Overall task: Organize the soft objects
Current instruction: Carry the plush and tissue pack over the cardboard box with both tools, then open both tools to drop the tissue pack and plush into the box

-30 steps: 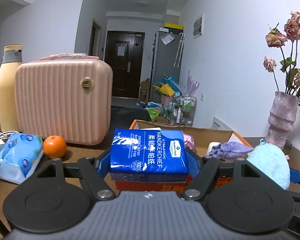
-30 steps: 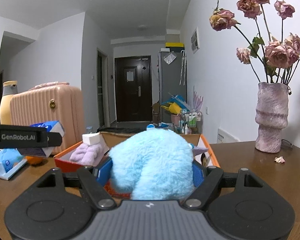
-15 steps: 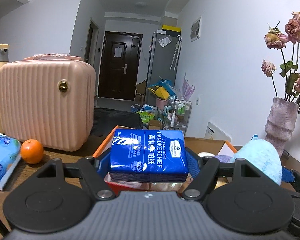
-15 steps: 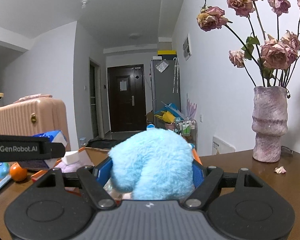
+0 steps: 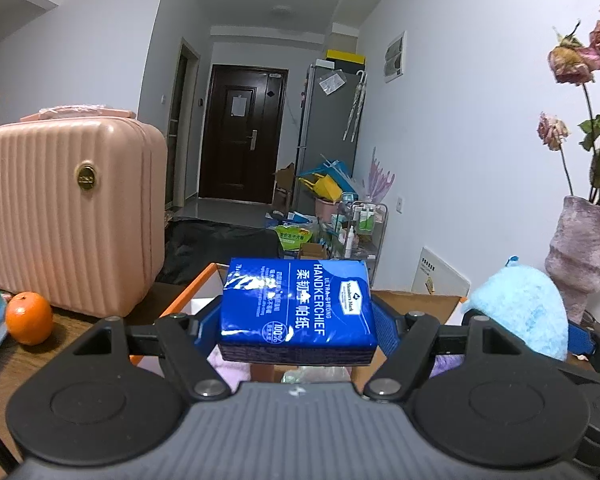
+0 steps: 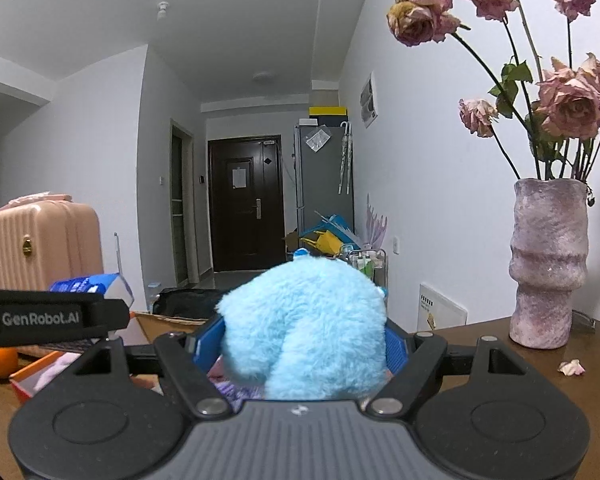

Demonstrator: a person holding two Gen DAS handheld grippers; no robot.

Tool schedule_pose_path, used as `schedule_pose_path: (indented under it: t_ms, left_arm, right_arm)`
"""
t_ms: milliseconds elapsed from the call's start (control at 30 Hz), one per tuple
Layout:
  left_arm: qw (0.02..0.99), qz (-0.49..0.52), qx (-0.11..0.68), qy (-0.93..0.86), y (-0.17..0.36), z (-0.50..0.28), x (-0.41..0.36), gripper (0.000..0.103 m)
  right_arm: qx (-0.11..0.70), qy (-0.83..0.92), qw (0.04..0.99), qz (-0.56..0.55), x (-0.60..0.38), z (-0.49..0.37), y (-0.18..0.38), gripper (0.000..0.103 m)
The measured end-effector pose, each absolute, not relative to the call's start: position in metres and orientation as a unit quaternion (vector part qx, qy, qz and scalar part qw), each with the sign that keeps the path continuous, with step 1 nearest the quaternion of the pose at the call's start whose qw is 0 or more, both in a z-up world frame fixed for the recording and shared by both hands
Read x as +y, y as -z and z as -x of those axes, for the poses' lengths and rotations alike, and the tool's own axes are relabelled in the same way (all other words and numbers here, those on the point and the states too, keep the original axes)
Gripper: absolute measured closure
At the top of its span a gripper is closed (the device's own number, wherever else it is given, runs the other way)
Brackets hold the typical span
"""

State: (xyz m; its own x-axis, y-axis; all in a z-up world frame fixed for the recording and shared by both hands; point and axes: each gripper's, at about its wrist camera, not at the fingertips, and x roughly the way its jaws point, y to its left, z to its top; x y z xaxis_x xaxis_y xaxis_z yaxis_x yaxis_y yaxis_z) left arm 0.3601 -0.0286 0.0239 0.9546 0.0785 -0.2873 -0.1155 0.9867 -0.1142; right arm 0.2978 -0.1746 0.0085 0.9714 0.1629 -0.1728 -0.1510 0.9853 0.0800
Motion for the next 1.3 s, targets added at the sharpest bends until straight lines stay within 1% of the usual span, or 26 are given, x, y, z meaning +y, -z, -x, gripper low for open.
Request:
schedule_pose_path:
  t_ms: [700, 1033, 1067, 1133, 1167, 1200, 1233, 1267, 1300]
  left_arm:
    - [0.985, 0.061, 0.142, -0.076, -0.011, -0.427, -0.025, 0.029]
    - [0.984, 0.059, 0.148, -0.077, -0.007, -0.435, -0.023, 0.028]
    - [0.984, 0.059, 0.149, -0.077, -0.008, -0.436, -0.022, 0.026]
    - [0.984, 0.058, 0.149, -0.079, -0.008, -0.436, -0.022, 0.019]
    - [0.984, 0.059, 0.149, -0.08, -0.008, -0.436, -0.022, 0.013]
    - [0.984, 0.061, 0.147, -0.081, -0.009, -0.435, -0.022, 0.005]
    - [0.984, 0.063, 0.144, -0.083, -0.009, -0.436, -0.02, 0.002]
    - [0.985, 0.065, 0.139, -0.085, -0.01, -0.434, -0.019, 0.0]
    - [0.985, 0.066, 0.133, -0.09, -0.01, -0.433, -0.019, 0.0]
  right_arm:
    - [0.112, -0.084, 0.99, -0.015, -0.164, -0.362, 0.002, 0.026]
    - [0.118, -0.084, 0.989, -0.012, -0.166, -0.363, 0.004, 0.02]
    - [0.119, -0.083, 0.989, -0.012, -0.166, -0.363, 0.004, 0.02]
    - [0.12, -0.08, 0.989, -0.011, -0.166, -0.364, 0.004, 0.01]
    - [0.118, -0.078, 0.99, -0.012, -0.166, -0.363, 0.004, 0.008]
    - [0.115, -0.077, 0.99, -0.012, -0.166, -0.361, 0.004, 0.003]
    - [0.113, -0.076, 0.991, -0.012, -0.166, -0.36, 0.004, 0.0]
    - [0.11, -0.075, 0.991, -0.012, -0.166, -0.359, 0.004, 0.0]
    - [0.11, -0.075, 0.991, -0.012, -0.166, -0.359, 0.004, 0.0]
